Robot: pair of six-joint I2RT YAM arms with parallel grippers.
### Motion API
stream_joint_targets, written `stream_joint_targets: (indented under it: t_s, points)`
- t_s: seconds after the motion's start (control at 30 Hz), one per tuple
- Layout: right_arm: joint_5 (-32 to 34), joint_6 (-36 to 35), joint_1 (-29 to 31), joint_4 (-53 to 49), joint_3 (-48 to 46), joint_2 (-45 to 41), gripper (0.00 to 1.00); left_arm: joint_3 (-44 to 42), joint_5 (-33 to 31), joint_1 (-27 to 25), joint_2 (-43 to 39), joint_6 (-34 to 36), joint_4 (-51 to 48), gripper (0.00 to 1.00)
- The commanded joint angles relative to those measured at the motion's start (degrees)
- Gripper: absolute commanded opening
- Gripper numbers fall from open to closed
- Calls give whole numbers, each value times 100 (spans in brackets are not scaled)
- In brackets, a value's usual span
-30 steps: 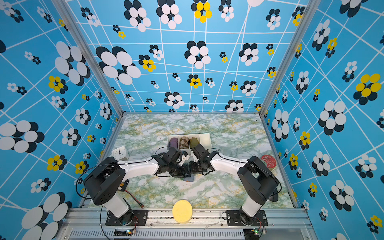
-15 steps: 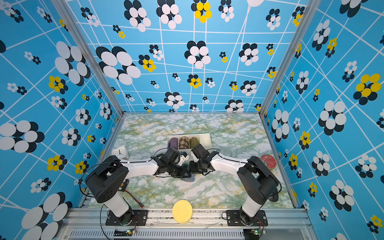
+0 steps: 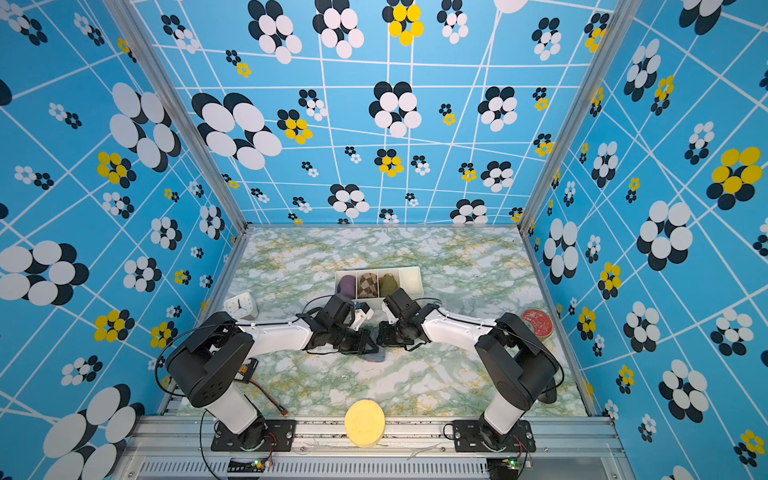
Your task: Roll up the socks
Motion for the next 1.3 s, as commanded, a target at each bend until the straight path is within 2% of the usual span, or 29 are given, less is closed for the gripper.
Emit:
stream_joint_targets:
  t_s: [0.0,0.47,1.27]
  points:
    - [-334,207,-152,283,-333,-285,31,-456,-714,166,291,75,-719,0]
    - [-1027,671,-301,1518,-870,-259,35,-807,-172,443,427,3,23,0]
    - [-1028,733,-363,1931,-933,228,36,-921,141,655,652,-34,413,0]
